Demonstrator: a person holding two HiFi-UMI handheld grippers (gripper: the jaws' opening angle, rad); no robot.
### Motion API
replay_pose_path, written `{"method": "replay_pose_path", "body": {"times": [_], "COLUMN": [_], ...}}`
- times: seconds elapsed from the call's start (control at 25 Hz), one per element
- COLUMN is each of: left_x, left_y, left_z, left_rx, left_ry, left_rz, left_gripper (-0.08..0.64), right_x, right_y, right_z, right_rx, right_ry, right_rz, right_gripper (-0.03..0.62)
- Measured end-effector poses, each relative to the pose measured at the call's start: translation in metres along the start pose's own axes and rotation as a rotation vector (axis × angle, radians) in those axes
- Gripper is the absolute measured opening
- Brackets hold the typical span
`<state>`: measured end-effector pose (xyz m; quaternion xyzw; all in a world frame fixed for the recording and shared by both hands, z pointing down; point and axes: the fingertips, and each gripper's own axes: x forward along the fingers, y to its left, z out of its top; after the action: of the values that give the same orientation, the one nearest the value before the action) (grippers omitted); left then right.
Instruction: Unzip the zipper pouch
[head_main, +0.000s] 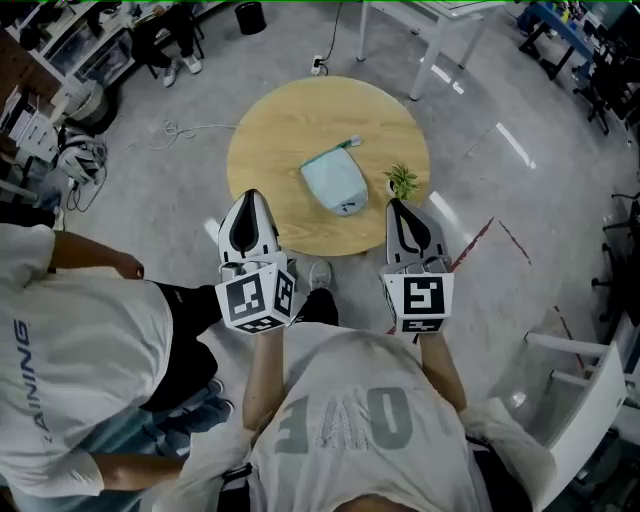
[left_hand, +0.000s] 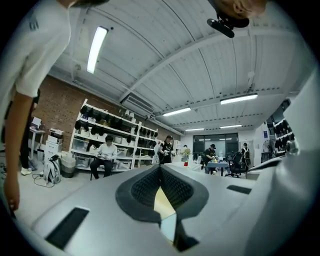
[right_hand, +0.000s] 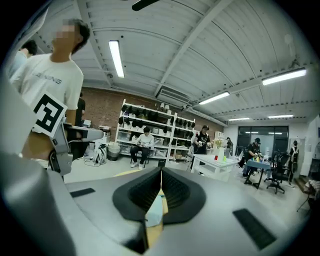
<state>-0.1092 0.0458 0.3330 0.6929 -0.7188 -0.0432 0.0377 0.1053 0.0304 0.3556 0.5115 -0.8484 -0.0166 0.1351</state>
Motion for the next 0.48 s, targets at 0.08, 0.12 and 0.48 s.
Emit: {"method": "replay_pose_path", "body": {"times": [0.08,0.12,0.48], "left_x": [0.029,0.044,0.131], "left_y": [0.008,0.012,0.041], "left_z": [0.001,0.002,-0.005], "left_rx": [0.006,0.009,0.000], "left_ry": [0.001,0.001,0.026], "left_rz": [-0.019,-0.028,-0.073], "left_gripper": [0.026,0.026,0.026], "right_x": [0.027,0.041,0.127], "right_y": [-0.004,-0.005,-0.011], "right_z": [0.003,0.006,0.018], "right_rx": [-0.006,-0.008,-0.011], "right_ry": [0.015,0.020,0.061], "right_rz": [-0.021,-0.032,-0.084], "right_gripper": [0.029,0.029,0.029]}}
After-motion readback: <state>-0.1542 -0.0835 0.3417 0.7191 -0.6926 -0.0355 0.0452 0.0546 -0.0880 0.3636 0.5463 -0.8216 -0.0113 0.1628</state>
